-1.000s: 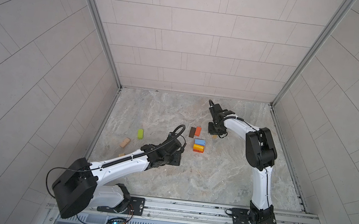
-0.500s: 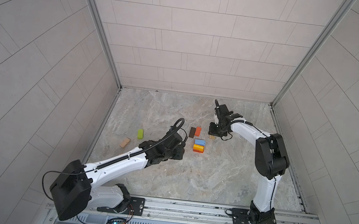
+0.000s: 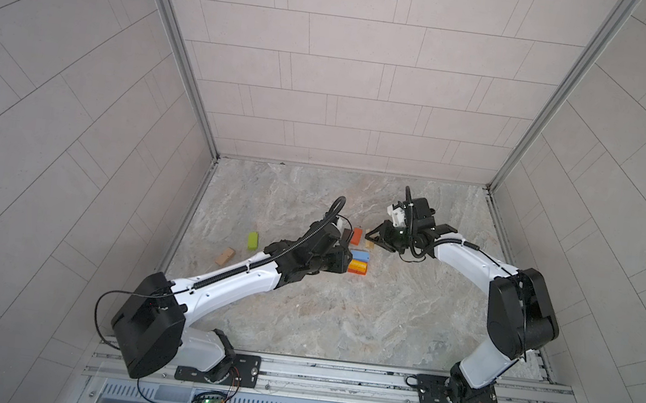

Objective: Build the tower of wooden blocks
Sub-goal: 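Lift the pale wood block with the right gripper toward the stacked blocks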

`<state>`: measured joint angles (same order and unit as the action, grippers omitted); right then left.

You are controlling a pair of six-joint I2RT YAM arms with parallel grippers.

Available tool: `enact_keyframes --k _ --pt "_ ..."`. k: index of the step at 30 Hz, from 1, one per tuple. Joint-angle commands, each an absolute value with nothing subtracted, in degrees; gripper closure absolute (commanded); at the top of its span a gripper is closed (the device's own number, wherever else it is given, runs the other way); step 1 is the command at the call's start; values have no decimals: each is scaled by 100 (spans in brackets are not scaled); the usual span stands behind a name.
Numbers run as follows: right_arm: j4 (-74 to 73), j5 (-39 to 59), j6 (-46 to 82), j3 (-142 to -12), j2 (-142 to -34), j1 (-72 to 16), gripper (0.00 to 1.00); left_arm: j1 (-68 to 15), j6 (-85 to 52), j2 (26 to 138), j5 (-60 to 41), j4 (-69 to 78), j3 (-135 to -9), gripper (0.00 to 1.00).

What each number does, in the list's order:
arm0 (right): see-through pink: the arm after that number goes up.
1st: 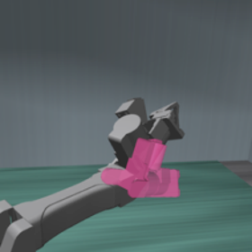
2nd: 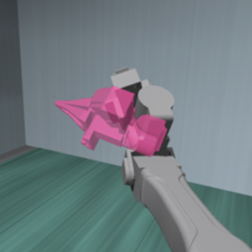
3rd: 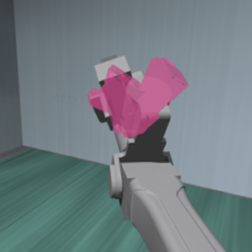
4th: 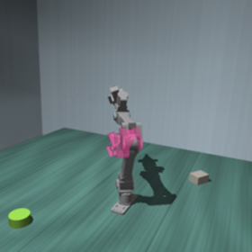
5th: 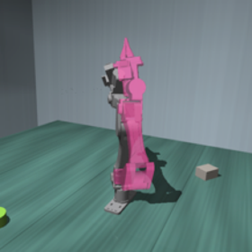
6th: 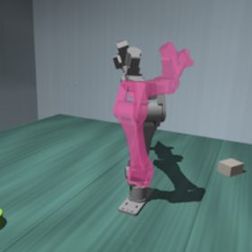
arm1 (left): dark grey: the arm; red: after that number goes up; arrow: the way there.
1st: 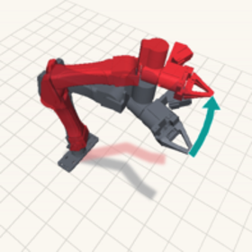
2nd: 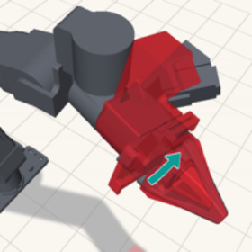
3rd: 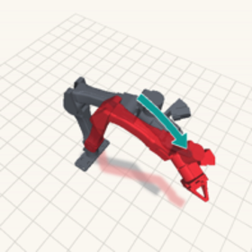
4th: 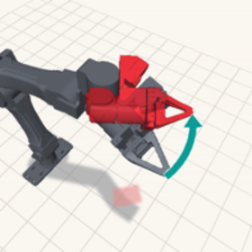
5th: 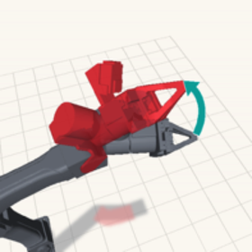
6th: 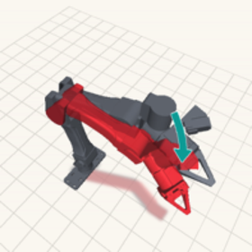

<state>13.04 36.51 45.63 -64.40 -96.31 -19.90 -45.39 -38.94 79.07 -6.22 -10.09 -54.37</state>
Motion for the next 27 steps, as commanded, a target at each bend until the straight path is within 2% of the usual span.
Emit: enact_keyframes --k 1,10,22,27 --pt "902 3921 4961 -6377 -9337 -2054 88 -4544 -3806 8087 -655 -748 -5702 53" --pt "468 4125 5326 -6123 -9221 -2073 88 -4614 -3861 8771 -623 -513 -5998 53" --pt "513 4354 5146 -6099 -9219 -2136 89 -4610 -3673 9142 -397 -590 -6374 52" --pt "534 4361 5091 -6088 -9163 -2166 89 -4601 -3698 9313 -389 -642 -6493 55"
